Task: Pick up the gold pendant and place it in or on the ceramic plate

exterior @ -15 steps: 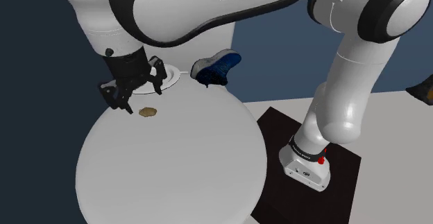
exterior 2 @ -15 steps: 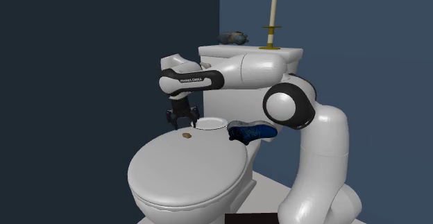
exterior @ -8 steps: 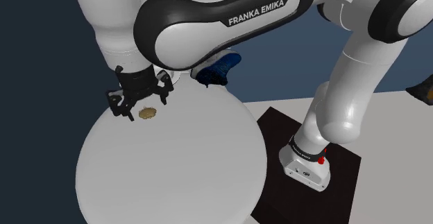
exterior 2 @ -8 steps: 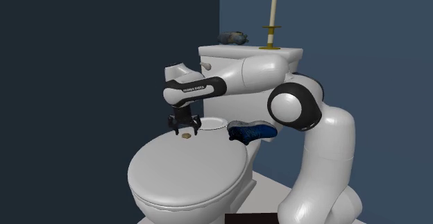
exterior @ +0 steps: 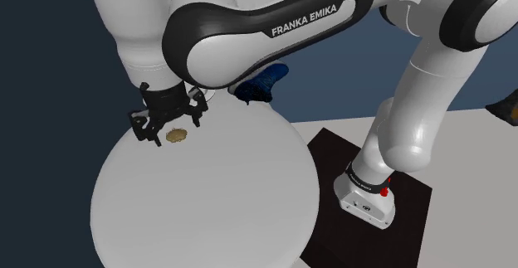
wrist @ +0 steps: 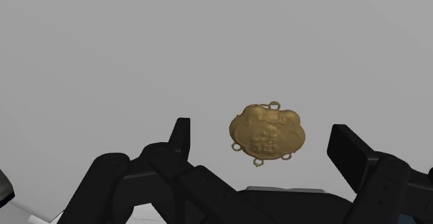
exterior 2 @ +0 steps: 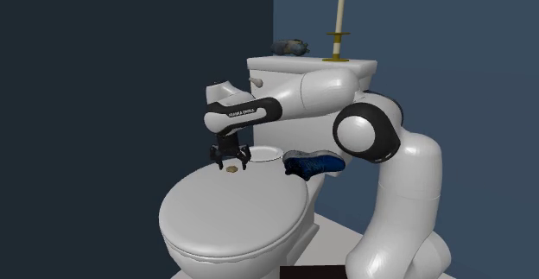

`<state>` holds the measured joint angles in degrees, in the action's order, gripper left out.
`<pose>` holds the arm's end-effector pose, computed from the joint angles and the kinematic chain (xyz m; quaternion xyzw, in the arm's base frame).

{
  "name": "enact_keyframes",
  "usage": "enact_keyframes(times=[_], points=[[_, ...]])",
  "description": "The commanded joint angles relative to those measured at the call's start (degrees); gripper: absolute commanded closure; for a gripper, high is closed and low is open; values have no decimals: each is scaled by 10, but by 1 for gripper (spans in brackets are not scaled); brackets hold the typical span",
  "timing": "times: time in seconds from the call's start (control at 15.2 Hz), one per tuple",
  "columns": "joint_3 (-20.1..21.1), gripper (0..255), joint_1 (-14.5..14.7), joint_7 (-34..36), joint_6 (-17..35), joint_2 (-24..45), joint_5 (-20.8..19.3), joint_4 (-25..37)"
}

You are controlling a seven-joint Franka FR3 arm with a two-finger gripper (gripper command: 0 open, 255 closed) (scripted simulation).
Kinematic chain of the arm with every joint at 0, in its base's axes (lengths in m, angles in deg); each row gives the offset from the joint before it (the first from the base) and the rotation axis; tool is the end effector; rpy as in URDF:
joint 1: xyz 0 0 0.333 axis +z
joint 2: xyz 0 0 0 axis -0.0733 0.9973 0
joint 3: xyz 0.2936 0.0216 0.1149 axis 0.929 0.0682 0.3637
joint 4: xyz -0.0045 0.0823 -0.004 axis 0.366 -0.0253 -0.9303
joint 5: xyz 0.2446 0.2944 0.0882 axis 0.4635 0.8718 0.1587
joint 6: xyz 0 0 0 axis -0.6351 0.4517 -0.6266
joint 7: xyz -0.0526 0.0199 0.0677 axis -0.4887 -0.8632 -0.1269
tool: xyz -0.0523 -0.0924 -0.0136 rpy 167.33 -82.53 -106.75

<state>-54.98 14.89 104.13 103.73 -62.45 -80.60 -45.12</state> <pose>0.3891 0.4427 0.4970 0.9950 -0.0810 0.0443 0.0389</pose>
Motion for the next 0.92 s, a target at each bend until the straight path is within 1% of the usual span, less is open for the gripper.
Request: enact_keyframes(times=[0.0, 0.59, 0.86], points=[[0, 255, 0, 0, 0, 0, 0, 0], [0, 255, 0, 0, 0, 0, 0, 0], [1, 255, 0, -5, -30, -3, 3, 27]])
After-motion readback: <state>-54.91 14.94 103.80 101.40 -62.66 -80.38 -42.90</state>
